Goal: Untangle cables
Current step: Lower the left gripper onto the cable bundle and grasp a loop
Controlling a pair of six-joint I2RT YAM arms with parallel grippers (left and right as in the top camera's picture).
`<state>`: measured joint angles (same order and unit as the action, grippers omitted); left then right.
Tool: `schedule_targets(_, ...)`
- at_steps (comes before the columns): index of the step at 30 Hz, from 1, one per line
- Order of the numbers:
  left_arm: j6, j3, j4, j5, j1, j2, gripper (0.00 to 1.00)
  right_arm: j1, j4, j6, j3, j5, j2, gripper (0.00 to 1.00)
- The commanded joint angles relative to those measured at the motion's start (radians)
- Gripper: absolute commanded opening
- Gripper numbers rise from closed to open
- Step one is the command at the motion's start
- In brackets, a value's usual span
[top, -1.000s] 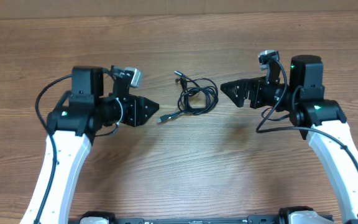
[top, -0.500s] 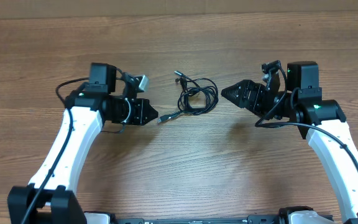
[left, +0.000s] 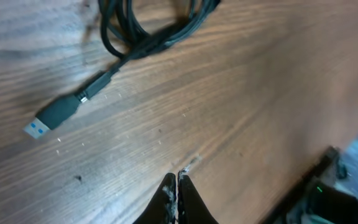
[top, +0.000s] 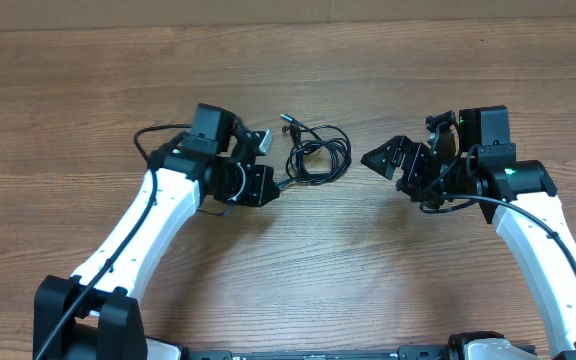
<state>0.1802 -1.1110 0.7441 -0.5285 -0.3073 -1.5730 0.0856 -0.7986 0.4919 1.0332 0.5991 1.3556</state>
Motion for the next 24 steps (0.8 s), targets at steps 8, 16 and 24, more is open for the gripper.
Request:
schedule_targets(8,0.168,-0.021,-0.092,0.183,-0.076,-0.010,0.08,0.005,-0.021,0.002,0.013,-0.077,-0.004,1.00)
schedule_targets(16,0.208,-0.021,-0.135,0.325,-0.119,-0.010,0.10,0.018,0.002,0.006,-0.002,-0.106,-0.003,1.00)
schedule_targets(24,0.221,-0.021,-0.195,0.330,-0.126,-0.010,0.11,0.050,0.100,0.072,-0.074,-0.135,-0.003,1.00)
